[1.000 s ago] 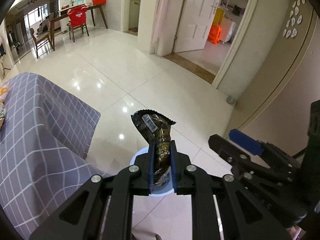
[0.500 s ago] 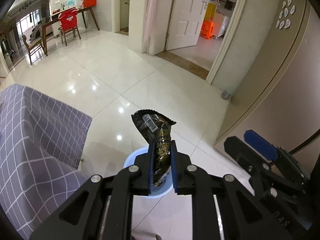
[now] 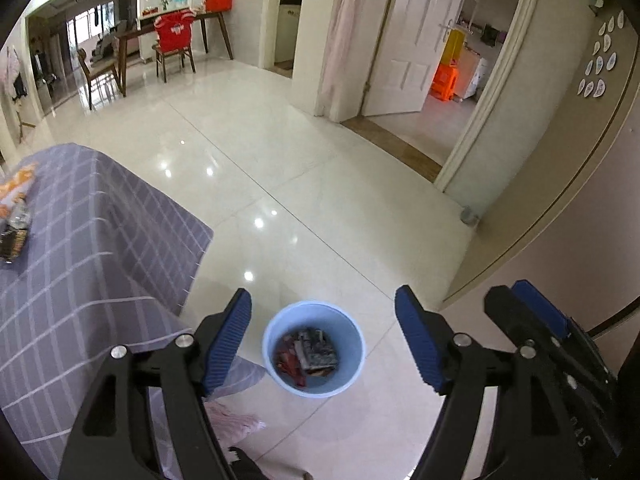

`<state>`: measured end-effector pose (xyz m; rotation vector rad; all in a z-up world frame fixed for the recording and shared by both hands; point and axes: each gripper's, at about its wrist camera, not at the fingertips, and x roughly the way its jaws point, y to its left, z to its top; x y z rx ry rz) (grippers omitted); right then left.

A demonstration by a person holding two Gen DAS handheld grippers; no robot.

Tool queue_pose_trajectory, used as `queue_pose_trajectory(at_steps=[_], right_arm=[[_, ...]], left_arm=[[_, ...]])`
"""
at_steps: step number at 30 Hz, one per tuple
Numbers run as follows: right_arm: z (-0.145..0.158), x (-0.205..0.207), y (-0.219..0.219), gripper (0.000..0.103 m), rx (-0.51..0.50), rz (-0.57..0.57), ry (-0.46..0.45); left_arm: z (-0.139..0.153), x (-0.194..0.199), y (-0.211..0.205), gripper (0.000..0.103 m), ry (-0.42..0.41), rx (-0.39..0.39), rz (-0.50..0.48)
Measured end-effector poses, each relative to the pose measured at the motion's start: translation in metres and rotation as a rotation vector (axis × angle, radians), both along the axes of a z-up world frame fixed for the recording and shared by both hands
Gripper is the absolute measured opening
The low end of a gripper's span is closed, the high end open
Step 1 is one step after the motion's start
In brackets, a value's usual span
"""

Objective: Collect trash
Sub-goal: 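Move both tools back to the table, then grasp the white bottle with the left tool while the right grasps the black snack bag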

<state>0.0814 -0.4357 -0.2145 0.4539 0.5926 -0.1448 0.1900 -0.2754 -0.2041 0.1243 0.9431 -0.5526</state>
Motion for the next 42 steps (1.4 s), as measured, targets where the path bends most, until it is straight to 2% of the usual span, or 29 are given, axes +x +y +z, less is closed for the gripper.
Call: queue_pose_trajectory(at_steps=[6,11,19,23,28,32,33,39,42], right_arm=[[0.009,0.022,0.039,0.059,-0.014,0.089,0.007],[0.019,0.048,0.091,0.059,-0.044,0.196,0.004],[0.032,0.119,0.205,0.063,-0.120,0.423,0.016],[0.026,0.160,0.267,0.063,-0.153,0.539,0.048],[0.009,0.201,0.320,0.064,-0.192,0.640,0.101],[-0.002,0.228,0.347,0.065,-0.221,0.665,0.130],[-0.003,0.236,0.349,0.068,-0.225,0.668,0.135],[-0.010,0.270,0.364,0.070,-0.264,0.698,0.176],[-0.013,0.279,0.368,0.070,-0.265,0.727,0.201]], left_arm=[[0.019,0.001,0.052,0.075,-0.048,-0.006,0.062],[0.034,0.013,0.104,0.076,-0.086,0.007,0.129],[0.048,0.055,0.227,0.079,-0.143,0.047,0.355],[0.040,0.078,0.289,0.079,-0.122,0.048,0.474],[0.022,0.097,0.353,0.079,-0.084,0.036,0.592],[0.010,0.111,0.375,0.079,-0.053,0.030,0.618],[0.008,0.113,0.378,0.079,-0.050,0.029,0.616],[-0.005,0.126,0.378,0.077,-0.046,0.053,0.597],[-0.012,0.134,0.377,0.063,-0.019,0.042,0.576]])
